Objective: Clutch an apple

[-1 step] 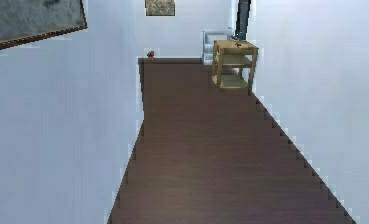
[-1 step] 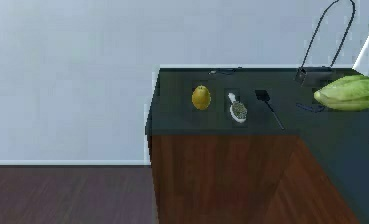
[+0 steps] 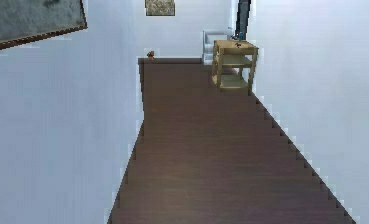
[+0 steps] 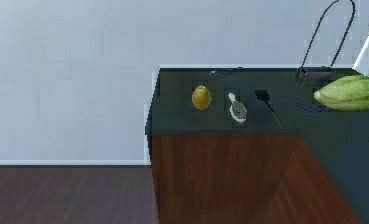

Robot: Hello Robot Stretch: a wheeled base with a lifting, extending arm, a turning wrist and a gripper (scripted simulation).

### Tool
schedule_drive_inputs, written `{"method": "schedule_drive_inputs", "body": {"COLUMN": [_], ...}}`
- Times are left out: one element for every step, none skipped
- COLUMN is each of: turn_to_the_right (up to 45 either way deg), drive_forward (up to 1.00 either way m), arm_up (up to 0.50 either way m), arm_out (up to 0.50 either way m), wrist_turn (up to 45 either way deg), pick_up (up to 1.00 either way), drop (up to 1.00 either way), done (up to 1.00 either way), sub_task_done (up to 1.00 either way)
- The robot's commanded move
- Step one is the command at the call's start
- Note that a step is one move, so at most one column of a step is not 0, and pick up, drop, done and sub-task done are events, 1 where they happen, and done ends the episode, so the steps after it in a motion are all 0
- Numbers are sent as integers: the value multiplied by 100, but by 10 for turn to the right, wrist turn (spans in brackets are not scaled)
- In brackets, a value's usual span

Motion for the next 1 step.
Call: {"method": "schedule_drive_inputs", "body": {"turn_to_the_right": [0], "drive_forward": [0], "arm_up": [38], "arm_out": [0], "wrist_turn": [0], "pick_up": [0], "drop": [0], "done": [0], "sub_task_done": [0]}}
